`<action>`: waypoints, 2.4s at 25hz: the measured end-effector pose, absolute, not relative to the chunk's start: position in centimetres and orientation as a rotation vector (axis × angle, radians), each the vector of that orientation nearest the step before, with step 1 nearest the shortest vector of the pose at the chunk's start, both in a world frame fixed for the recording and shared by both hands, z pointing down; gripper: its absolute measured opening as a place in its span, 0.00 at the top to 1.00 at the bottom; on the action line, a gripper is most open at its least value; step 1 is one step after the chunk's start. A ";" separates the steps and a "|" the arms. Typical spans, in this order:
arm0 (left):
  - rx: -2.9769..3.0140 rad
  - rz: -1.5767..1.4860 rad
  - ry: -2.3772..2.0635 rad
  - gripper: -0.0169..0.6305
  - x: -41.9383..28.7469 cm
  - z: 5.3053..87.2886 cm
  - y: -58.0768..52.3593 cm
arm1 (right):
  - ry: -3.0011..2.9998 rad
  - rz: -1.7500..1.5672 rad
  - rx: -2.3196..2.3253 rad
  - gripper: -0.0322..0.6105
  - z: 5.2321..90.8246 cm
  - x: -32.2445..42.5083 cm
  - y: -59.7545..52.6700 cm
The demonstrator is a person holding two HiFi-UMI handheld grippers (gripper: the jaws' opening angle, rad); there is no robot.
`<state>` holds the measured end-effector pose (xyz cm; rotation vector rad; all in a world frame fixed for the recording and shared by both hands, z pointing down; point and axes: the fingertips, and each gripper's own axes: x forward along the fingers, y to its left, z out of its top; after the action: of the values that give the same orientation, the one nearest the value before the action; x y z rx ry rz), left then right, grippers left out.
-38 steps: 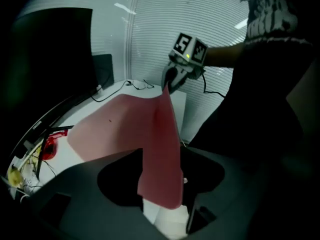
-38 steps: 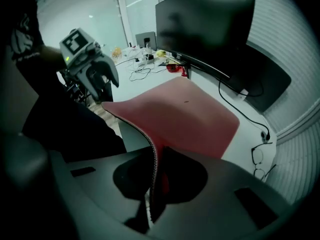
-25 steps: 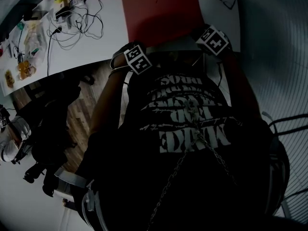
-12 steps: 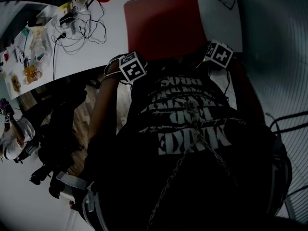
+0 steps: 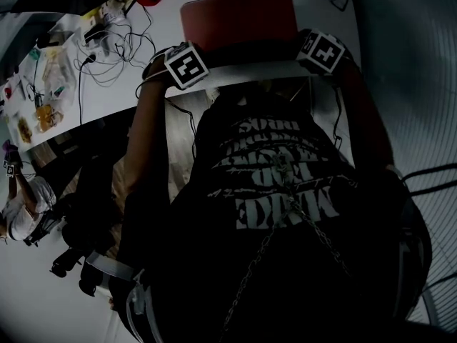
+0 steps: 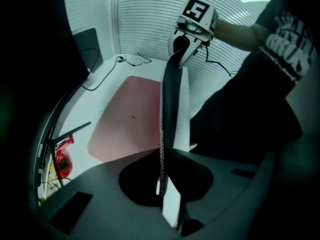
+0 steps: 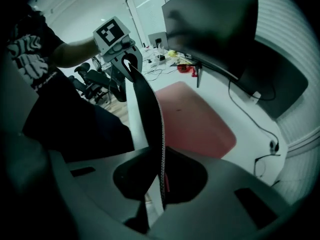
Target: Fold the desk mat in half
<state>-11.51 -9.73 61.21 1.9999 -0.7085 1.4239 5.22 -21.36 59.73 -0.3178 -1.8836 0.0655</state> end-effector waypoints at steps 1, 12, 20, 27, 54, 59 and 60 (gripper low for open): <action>2.010 1.434 -0.730 0.94 -12.3 61.0 -11.3 | -1.889 0.048 -0.294 0.93 59.8 4.5 -22.4; 1.822 1.398 -0.881 0.91 -19.6 66.9 -20.9 | -1.928 -0.169 -0.020 0.93 64.1 -3.7 -32.9; 1.608 1.410 -1.459 0.69 -28.4 66.6 -25.7 | -1.962 -0.323 0.311 0.68 63.5 -5.4 -40.6; 1.792 0.950 -1.854 0.69 -27.7 56.9 -25.1 | -2.317 -0.243 0.473 0.68 54.6 -5.1 -38.4; 2.058 -0.046 -2.189 0.97 -18.0 36.6 -14.5 | -2.956 -0.042 0.655 0.95 36.8 -5.6 -21.4; 2.064 -0.023 -2.162 0.97 -19.0 37.1 -13.3 | -2.941 -0.082 0.682 0.95 36.4 -6.2 -20.3; 2.062 -0.019 -2.158 0.97 -19.2 37.1 -13.0 | -2.938 -0.081 0.692 0.95 36.4 -6.4 -20.1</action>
<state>-19.23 -13.04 37.07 2.0615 -2.1581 -0.0191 -6.39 -20.06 36.44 0.6921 -2.9383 -0.0808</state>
